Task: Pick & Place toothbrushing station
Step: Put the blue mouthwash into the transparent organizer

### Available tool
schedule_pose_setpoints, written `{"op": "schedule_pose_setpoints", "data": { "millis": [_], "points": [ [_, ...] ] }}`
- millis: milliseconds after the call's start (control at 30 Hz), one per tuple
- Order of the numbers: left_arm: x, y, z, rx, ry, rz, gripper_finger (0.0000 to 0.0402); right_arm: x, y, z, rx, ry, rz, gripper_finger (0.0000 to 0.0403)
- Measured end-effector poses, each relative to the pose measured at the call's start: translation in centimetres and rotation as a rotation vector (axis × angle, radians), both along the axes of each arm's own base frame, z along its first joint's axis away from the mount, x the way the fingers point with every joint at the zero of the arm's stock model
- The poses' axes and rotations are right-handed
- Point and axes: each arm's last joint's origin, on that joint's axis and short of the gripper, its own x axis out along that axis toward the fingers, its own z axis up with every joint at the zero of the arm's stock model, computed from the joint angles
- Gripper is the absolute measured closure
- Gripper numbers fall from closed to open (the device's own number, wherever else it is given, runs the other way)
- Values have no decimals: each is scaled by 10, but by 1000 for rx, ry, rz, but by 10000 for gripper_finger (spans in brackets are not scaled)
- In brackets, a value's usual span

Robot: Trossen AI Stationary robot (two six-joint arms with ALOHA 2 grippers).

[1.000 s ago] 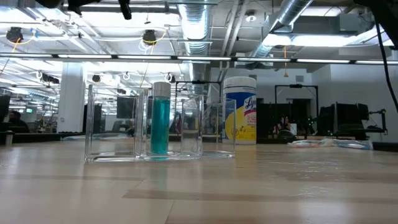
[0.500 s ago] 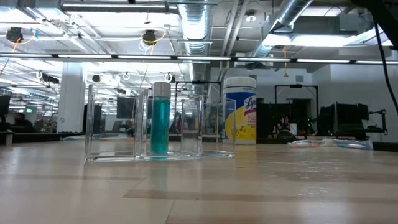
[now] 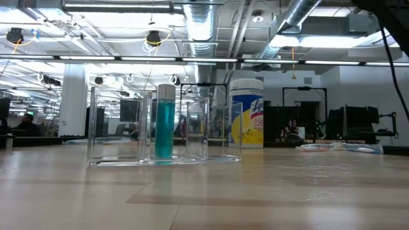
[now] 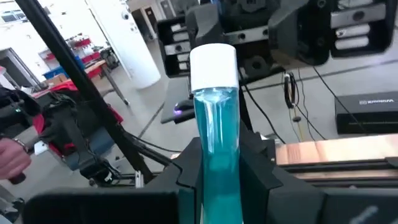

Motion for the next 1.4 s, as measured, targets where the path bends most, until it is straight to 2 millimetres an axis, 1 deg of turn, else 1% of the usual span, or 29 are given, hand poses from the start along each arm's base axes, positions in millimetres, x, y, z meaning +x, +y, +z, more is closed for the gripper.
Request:
{"op": "schedule_pose_setpoints", "data": {
  "millis": [100, 267, 367, 433, 533, 633, 867, 1033, 1233, 1400],
  "points": [
    [-3, 3, -4, -22, 98, -15, 245, 2, 5, -7, -9, 50, 10, 348],
    [-13, 7, -4, -54, 235, -13, 245, 0, 12, -17, -32, 146, 44, 348],
    [-19, 5, -3, -51, 303, -8, 245, -1, 17, -20, -34, 178, 68, 348],
    [-20, 3, -7, -70, 344, -27, 243, -1, 20, -22, -31, 193, 79, 348],
    [-18, 1, -8, -108, 354, -99, 243, -2, 20, -24, -36, 217, 83, 348],
    [-18, -3, -7, -124, 355, -131, 244, -3, 20, -26, -38, 232, 85, 348],
    [-8, -4, -13, -155, 389, -163, 245, -5, 19, -33, -37, 291, 95, 348],
    [9, -3, -22, -186, 437, -212, 245, -6, 21, -35, -33, 322, 102, 348],
    [27, -5, -31, -202, 482, -251, 245, -10, 15, -39, -28, 367, 87, 348],
    [33, -8, -33, -199, 493, -256, 245, -10, 12, -40, -33, 367, 78, 348]
  ]
}}
